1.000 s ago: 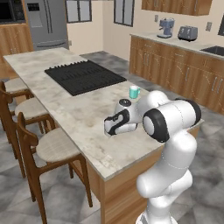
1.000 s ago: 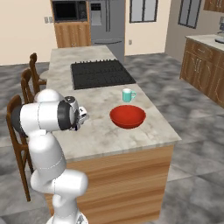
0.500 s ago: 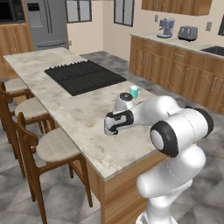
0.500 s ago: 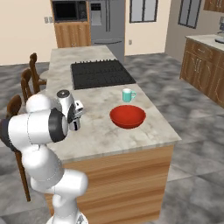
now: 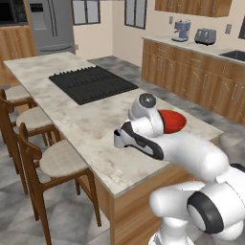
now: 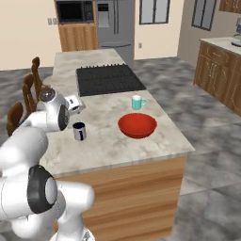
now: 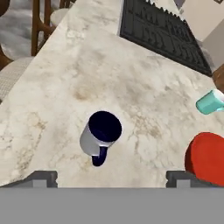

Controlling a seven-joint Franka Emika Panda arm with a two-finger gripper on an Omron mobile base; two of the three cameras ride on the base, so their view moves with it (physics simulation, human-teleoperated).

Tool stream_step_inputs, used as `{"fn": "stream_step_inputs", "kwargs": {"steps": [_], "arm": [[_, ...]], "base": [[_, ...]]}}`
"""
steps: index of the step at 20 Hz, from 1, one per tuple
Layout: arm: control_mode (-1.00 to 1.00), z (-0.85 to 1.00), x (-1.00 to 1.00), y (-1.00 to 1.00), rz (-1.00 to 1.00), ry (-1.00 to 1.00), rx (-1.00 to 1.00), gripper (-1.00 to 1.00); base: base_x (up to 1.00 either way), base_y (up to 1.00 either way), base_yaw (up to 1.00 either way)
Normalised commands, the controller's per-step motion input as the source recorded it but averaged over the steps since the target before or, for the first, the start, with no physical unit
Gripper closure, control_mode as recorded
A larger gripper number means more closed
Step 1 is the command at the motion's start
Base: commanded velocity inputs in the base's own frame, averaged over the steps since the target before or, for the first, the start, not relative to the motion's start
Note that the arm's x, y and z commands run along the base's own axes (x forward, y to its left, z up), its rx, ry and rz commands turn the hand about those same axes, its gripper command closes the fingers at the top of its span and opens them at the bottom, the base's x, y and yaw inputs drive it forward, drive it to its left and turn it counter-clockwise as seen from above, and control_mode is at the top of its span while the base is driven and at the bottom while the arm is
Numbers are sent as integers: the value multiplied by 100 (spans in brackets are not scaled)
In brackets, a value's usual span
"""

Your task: Clear the mugs and bowl far away from the sink.

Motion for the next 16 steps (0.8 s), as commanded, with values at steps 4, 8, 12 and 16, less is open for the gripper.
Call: {"fn": "stream_step_inputs", "kwargs": {"steps": [4,8,12,16], "arm": [[-100,90,-100,-56,-2,-70,3,-100],[-100,51,-100,-41,-10,-74,0,-100],[-100,37,-100,-26,-12,-68,1,-100],[-100,17,-100,-41,-20,-48,11,-100]], "base": [[0,0,0],[0,0,0],[0,0,0],[0,0,0]]}}
